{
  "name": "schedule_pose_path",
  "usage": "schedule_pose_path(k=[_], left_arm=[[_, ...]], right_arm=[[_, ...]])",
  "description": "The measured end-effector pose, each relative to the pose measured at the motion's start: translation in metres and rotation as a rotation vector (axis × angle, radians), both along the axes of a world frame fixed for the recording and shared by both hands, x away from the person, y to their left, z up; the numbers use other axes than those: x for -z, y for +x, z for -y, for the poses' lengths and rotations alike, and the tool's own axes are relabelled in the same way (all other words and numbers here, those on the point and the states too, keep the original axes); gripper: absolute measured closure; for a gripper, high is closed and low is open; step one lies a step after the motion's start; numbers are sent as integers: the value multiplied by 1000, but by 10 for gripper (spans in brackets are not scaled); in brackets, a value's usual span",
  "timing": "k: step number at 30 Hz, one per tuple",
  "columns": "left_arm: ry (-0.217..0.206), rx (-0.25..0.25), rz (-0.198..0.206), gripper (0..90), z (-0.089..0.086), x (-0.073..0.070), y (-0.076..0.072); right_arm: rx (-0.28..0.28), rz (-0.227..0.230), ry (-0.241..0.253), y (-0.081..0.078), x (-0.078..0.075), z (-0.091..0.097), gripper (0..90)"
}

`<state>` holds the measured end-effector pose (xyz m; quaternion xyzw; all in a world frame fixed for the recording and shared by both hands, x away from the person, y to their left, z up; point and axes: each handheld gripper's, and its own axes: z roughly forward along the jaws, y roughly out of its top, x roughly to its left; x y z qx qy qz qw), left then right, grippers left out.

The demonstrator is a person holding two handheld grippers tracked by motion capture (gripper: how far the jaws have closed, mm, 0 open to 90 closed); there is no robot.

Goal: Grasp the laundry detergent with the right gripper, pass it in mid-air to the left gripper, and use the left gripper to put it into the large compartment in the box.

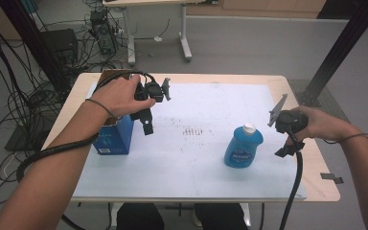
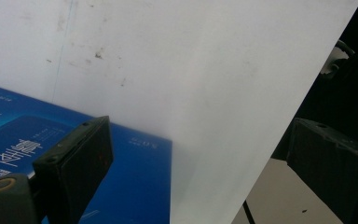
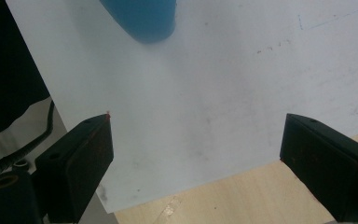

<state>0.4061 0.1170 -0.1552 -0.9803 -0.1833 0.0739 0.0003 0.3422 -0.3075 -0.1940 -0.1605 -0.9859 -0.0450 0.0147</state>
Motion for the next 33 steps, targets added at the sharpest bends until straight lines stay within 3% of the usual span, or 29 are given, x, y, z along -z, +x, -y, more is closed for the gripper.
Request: schedule_pose_path(k=[15, 26, 32, 33], left_arm=[[2, -7, -5, 74, 1, 2, 0], [5, -15, -10, 74, -1, 4, 0], [12, -10, -18, 74, 1, 7, 0], [10, -11, -17, 74, 1, 7, 0]], right_arm=[[-1, -3, 27, -1, 8, 11, 89], [6, 10, 83, -6, 12, 29, 91], [40, 16, 141, -11, 18, 47, 93], [45, 21, 171, -13, 21, 55, 93]])
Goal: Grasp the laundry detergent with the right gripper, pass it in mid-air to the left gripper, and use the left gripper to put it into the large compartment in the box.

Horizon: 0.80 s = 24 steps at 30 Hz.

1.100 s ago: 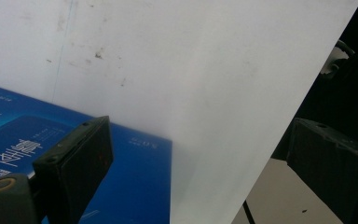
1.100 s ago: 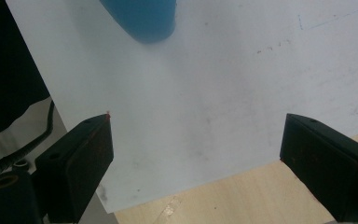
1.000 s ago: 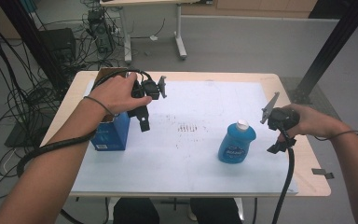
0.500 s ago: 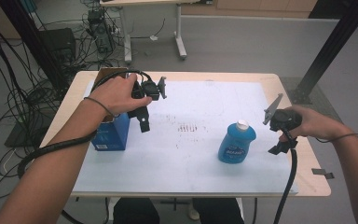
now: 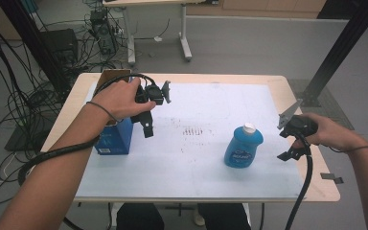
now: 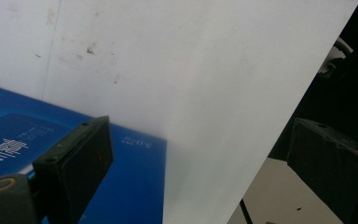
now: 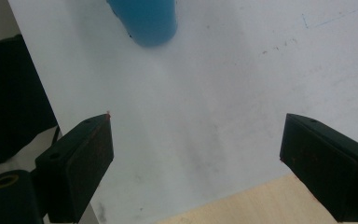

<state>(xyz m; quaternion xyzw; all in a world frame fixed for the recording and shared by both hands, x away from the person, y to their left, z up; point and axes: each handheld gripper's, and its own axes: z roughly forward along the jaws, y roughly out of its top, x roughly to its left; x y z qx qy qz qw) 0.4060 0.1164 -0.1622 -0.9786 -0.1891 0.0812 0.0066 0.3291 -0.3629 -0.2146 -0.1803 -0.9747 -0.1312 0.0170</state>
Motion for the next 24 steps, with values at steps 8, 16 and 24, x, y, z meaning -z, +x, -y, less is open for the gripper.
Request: schedule_pose_path(k=[8, 16, 24], left_arm=[[-4, 1, 0, 74, 1, 1, -2], [-1, -1, -4, 74, 2, 1, -4], [-5, -1, -2, 74, 3, 0, -6]], right_arm=[[32, -4, 97, -8, 8, 25, 92], [68, 14, 252, -21, 25, 56, 84], [104, 37, 367, -32, 40, 79, 84]])
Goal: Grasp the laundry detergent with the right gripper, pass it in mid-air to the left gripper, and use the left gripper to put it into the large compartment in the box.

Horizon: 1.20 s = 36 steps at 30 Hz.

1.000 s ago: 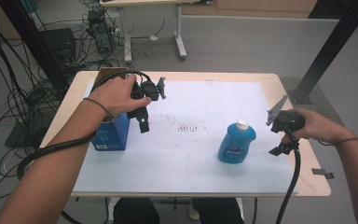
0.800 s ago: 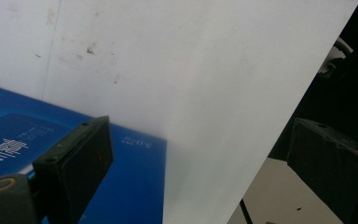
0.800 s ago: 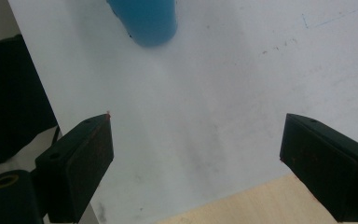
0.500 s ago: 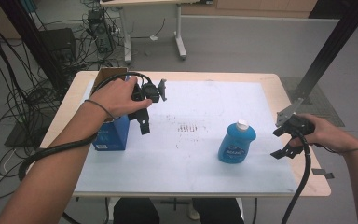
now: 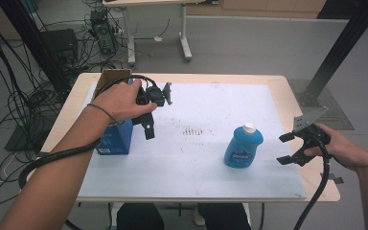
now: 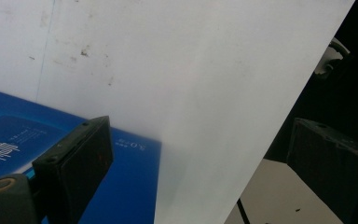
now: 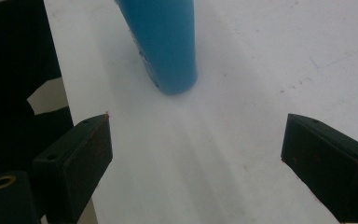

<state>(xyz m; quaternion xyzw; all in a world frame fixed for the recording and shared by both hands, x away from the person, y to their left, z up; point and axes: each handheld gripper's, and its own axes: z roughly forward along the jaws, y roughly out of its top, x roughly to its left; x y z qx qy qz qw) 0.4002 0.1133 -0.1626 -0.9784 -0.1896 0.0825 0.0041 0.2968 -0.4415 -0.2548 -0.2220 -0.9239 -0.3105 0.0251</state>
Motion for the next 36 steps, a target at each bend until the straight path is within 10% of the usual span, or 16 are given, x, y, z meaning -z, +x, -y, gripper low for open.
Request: schedule_pose_path(k=[13, 36], left_arm=[[-2, 2, -5, 74, 2, 3, -1], [1, -4, -16, 74, 2, 9, -2]], right_arm=[[-1, 39, 134, -13, 23, 19, 66], [-14, 51, 169, -11, 46, -2, 51]])
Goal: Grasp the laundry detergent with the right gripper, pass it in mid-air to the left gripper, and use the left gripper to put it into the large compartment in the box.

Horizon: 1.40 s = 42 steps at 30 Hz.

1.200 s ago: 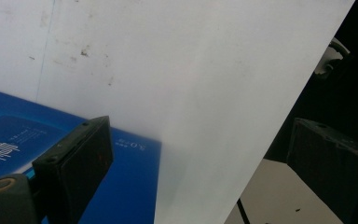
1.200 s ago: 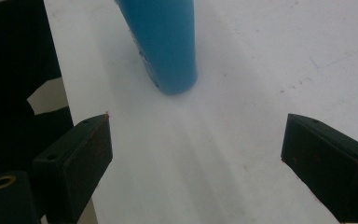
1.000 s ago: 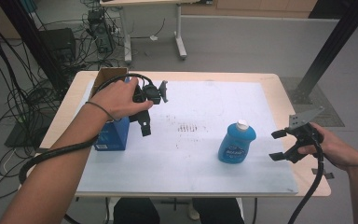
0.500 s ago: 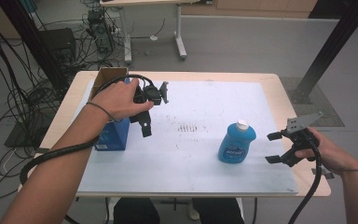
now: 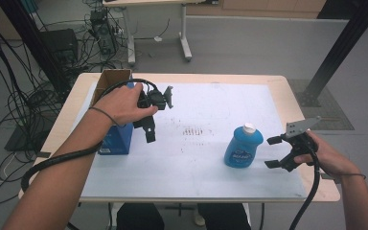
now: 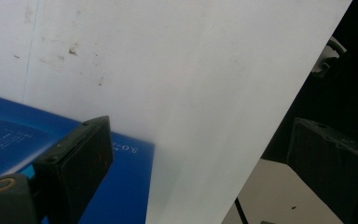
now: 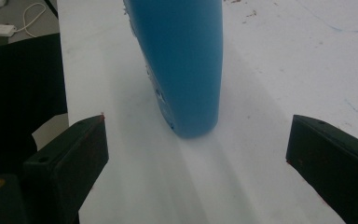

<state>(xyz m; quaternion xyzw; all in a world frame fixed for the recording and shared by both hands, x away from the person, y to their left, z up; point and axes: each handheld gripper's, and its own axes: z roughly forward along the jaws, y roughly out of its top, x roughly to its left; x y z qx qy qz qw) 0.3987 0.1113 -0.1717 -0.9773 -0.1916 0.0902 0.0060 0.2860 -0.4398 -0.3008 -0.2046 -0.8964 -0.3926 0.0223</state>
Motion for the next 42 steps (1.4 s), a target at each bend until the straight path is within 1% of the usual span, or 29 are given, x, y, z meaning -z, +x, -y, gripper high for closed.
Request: schedule_pose_path(k=[9, 12, 16, 23, 26, 31, 32, 35, 36, 42], left_arm=[[1, 3, -2, 74, 1, 1, 0], [-6, 2, -2, 74, 0, 2, 1], [-1, 4, -8, 74, 0, 6, 1], [-3, 3, -8, 74, 0, 6, 1], [4, 4, -12, 74, 0, 6, 3], [6, 6, 3, 75, 1, 6, 3], [-1, 5, 11, 75, 0, 5, 2], [-2, 3, 18, 74, -1, 5, 2], [-6, 4, 25, 74, -2, 5, 2], [-3, 2, 27, 75, -1, 8, 2]], right_arm=[[-12, 3, 4, 5, 5, -11, 51], [-11, 0, 10, 7, 8, -14, 51], [-15, -2, 14, 9, 12, -17, 51], [-17, -3, 18, 12, 15, -21, 51], [-17, -1, 24, 12, 16, -21, 51], [-14, -5, 21, 13, 17, -22, 54], [-10, -6, 26, 13, 18, -20, 54], [-10, -3, 24, 13, 17, -19, 55], [-11, -4, 24, 13, 18, -19, 55], [-11, -6, 26, 14, 19, -19, 55]])
